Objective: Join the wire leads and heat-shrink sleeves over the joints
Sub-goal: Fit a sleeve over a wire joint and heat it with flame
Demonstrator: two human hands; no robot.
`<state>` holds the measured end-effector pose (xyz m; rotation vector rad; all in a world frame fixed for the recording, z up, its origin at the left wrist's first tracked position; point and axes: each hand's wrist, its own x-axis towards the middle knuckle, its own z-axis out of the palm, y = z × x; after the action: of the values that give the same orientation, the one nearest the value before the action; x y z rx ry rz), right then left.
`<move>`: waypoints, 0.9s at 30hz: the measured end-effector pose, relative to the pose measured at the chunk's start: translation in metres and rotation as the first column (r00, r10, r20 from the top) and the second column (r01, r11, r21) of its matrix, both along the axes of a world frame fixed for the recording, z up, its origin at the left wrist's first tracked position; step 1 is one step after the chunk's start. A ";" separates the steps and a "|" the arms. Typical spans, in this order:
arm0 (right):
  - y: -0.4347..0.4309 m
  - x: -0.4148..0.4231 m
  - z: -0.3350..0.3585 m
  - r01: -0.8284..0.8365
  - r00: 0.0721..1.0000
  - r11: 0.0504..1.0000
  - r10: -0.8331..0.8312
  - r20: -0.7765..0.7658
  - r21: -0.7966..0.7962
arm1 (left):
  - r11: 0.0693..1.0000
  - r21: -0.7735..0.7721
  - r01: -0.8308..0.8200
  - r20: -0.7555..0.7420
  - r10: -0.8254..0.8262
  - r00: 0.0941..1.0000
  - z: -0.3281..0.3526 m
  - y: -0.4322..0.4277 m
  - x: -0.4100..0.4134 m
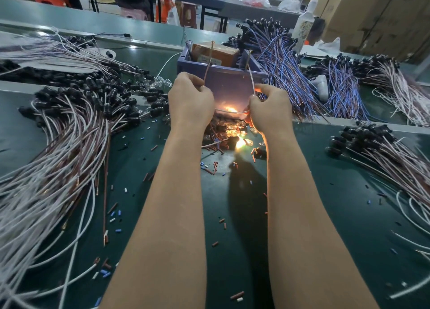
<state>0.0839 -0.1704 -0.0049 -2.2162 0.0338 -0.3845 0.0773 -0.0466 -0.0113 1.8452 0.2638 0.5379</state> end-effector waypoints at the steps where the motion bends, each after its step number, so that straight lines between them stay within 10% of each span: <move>1: 0.000 0.000 0.000 0.001 1.000 1.000 -0.001 0.000 -0.011 | 1.000 -0.005 0.001 0.000 -0.001 1.000 0.000 0.000 0.000; 27: 0.001 -0.002 0.001 -0.013 1.000 1.000 0.013 -0.013 0.005 | 0.999 -0.028 -0.027 -0.021 0.027 0.999 -0.001 0.001 0.000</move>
<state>0.0821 -0.1697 -0.0044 -2.2130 0.0268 -0.3623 0.0773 -0.0453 -0.0125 1.8232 0.3091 0.5314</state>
